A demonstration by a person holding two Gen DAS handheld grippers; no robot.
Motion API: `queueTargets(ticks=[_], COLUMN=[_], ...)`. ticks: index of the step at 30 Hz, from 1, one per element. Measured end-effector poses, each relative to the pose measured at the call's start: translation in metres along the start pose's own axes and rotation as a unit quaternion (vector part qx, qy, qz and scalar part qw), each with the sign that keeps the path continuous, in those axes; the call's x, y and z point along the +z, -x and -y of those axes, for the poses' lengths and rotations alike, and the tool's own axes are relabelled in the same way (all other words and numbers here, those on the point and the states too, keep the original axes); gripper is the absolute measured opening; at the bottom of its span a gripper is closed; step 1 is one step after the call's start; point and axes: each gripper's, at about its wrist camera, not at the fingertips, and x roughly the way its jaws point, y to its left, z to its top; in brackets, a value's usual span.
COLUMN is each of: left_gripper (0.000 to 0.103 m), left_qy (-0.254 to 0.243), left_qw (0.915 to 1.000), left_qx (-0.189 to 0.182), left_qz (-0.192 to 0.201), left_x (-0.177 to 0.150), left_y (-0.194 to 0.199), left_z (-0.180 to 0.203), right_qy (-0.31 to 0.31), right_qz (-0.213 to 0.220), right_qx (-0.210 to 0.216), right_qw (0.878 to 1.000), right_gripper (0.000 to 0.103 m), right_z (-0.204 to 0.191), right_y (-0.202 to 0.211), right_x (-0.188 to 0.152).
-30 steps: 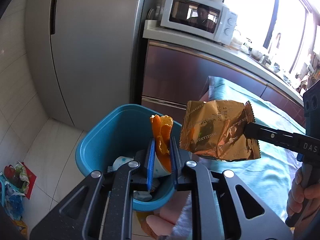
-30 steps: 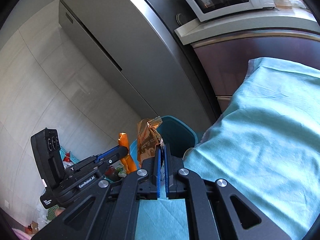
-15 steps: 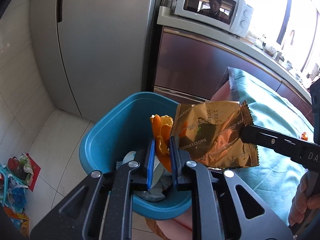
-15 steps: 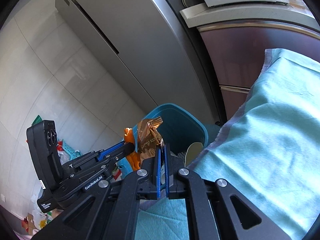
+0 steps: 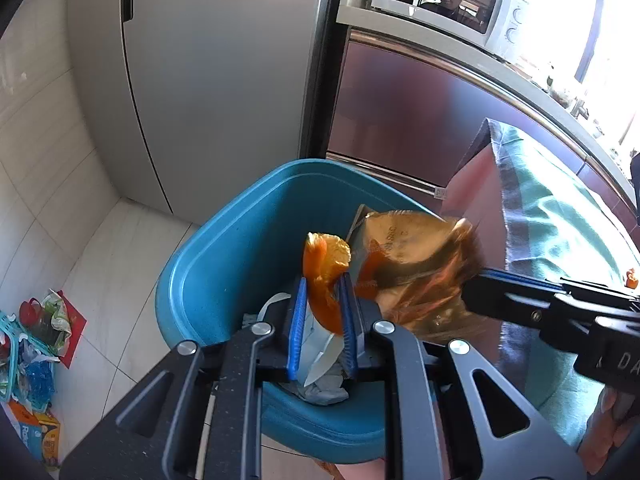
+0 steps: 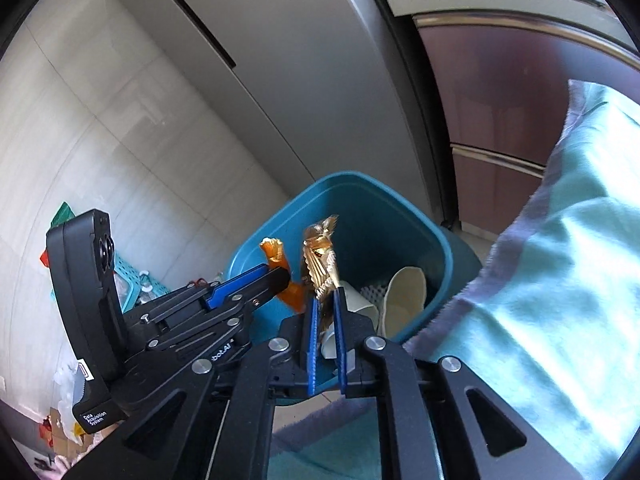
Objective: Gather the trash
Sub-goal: 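Open both grippers to drop the peel and foil bag into the bin, then move both grippers back to the table toward the remaining peel and wrapper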
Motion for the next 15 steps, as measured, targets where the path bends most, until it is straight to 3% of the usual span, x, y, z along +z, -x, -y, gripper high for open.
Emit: queueTargets(ticks=[8, 15], left_gripper=[0.027, 0.044], left_qy=[0.01, -0.011], left_qw=[1.0, 0.9986], left_qx=[0.001, -0.031], left_qz=[0.0, 0.041], left_x=[-0.001, -0.004], left_y=[-0.002, 0.033], left_z=[-0.005, 0.017], right_qy=[0.002, 0.015], right_qz=[0.009, 0.052], right_qx=[-0.005, -0.006], right_qw=[1.0, 0.999], right_gripper=[0.016, 0.022], right_z=[0.0, 0.007], right_y=[0.005, 0.05], right_x=[-0.005, -0.025])
